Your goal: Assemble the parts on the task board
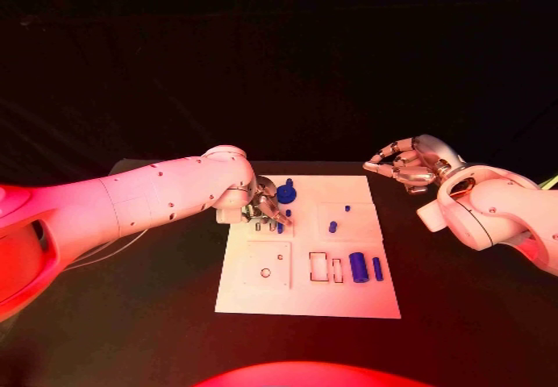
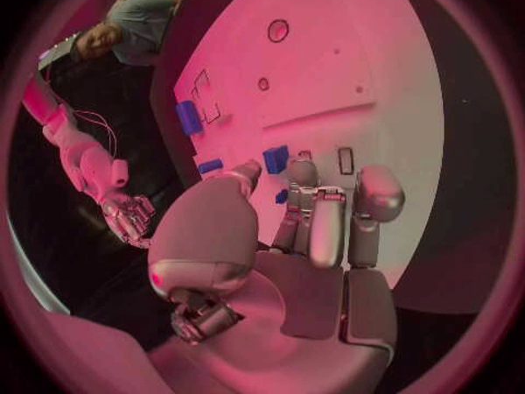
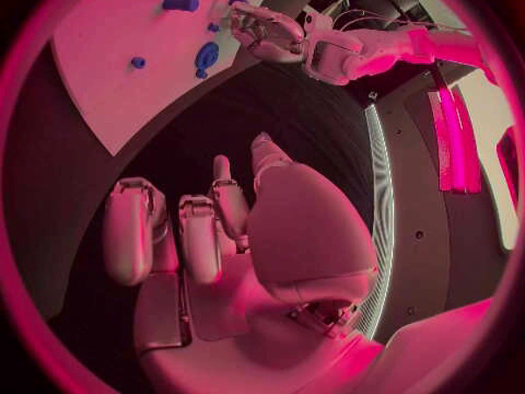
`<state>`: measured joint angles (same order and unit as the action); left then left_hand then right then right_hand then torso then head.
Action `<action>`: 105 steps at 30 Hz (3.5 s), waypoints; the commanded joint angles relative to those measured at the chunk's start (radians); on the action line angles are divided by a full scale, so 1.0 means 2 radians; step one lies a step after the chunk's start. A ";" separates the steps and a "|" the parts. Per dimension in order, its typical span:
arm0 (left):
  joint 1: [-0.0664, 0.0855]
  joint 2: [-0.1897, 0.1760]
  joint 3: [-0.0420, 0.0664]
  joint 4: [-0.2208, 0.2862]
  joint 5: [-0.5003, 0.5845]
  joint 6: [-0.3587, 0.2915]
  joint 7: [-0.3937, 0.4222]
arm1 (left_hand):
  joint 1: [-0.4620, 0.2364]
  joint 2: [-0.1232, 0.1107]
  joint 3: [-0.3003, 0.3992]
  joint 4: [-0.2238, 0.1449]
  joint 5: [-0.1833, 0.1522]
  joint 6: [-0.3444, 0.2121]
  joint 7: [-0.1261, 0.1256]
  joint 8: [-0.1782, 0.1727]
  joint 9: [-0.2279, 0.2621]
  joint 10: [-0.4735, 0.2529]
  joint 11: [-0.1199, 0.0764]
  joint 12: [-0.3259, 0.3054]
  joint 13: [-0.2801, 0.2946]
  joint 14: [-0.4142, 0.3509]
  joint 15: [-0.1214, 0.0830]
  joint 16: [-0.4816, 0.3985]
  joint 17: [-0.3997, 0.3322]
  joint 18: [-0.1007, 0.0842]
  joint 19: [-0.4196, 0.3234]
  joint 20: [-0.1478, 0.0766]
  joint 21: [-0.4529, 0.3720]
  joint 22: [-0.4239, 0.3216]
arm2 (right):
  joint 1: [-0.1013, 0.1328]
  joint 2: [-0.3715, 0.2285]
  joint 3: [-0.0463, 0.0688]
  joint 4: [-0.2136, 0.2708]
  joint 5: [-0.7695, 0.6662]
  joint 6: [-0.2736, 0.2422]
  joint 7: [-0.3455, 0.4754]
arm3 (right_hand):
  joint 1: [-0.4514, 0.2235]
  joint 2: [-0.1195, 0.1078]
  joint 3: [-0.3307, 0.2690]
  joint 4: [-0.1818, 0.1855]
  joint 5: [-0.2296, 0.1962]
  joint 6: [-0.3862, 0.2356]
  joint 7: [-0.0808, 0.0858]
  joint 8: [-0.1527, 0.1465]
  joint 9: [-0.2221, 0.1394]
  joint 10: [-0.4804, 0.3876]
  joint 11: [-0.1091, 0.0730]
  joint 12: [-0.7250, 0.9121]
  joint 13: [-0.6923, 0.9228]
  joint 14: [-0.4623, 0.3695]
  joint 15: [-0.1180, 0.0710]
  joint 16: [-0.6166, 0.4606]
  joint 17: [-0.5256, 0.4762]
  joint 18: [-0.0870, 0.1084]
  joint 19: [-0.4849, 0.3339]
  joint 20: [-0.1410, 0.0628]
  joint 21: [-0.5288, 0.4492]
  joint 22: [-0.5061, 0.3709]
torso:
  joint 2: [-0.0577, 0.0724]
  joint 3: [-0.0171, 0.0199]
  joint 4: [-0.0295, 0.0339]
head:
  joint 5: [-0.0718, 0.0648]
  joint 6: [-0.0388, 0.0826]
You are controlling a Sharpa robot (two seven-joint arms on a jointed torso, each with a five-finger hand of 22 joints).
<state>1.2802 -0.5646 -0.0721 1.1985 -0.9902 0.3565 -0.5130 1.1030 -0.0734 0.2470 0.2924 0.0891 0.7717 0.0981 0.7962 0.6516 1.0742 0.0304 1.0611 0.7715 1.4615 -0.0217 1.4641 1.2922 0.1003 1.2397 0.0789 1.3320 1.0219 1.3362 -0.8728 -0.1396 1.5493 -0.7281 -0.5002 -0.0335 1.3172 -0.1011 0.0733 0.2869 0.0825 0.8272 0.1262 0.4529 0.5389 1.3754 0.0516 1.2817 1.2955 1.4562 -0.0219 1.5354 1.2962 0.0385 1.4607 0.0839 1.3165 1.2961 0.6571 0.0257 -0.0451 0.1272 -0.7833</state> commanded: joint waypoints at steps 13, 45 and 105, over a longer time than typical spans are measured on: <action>0.000 0.000 0.000 0.001 0.015 0.002 0.001 | 0.052 0.021 0.024 -0.003 0.000 -0.003 -0.004 0.001 0.018 0.002 -0.004 0.009 0.007 0.014 -0.005 0.010 0.062 0.002 -0.001 0.000 0.013 0.014 | 0.000 0.003 0.000 -0.002 -0.002 0.004 -0.002 | -0.007 0.006 -0.018 0.001 -0.005 -0.006 -0.001 0.008 0.009 -0.003 -0.003 -0.002 0.028 0.046 -0.002 -0.007 0.096 0.010 0.002 -0.003 -0.005 0.060 | 0.001 0.0007 -0.0003 | 0.000 -0.001; 0.000 -0.015 0.002 0.009 0.064 -0.027 0.003 | 0.064 -0.028 0.283 -0.079 0.002 0.001 -0.010 0.011 0.070 0.035 -0.011 0.021 0.027 0.029 -0.012 0.025 0.086 -0.003 0.016 -0.005 0.030 0.047 | 0.000 0.003 0.000 -0.006 -0.002 0.005 -0.001 | -0.007 0.007 -0.019 0.000 -0.004 -0.007 -0.001 0.009 0.010 -0.003 -0.003 -0.002 0.028 0.046 -0.002 -0.008 0.095 0.010 0.002 -0.003 -0.007 0.059 | 0.001 0.0010 0.0000 | 0.001 -0.005; -0.005 -0.035 -0.009 0.044 -0.024 -0.074 -0.009 | -0.019 -0.026 0.327 -0.118 0.006 0.071 -0.038 0.022 0.094 0.125 -0.037 0.072 0.104 0.055 -0.034 0.053 0.139 -0.017 0.069 -0.026 0.059 0.115 | 0.000 -0.001 -0.001 -0.006 -0.002 0.005 0.002 | -0.007 0.008 -0.020 0.000 -0.005 -0.008 -0.001 0.010 0.011 -0.003 -0.003 -0.003 0.028 0.046 -0.002 -0.008 0.095 0.010 0.002 -0.003 -0.007 0.059 | 0.001 0.0004 -0.0008 | 0.009 -0.013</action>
<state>1.2707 -0.6350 -0.0901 1.2836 -1.0339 0.2070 -0.5301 1.0509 -0.1518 0.7635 0.0880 0.0610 0.8033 0.0672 0.7530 0.7096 1.2483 -0.0212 1.1889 0.9600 1.4548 -0.0823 1.5530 1.2922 0.0761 1.3616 0.0323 1.4251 1.2351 1.3358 -0.8737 -0.1412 1.5353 -0.7311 -0.4916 -0.0314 1.3172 -0.1011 0.0733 0.2869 0.0825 0.8182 0.1281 0.4530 0.5472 1.3754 0.0516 1.2817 1.2955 1.4563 -0.0218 1.5354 1.2962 0.0384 1.4607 0.0840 1.3162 1.2961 0.6600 0.0263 -0.0464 0.1445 -0.8093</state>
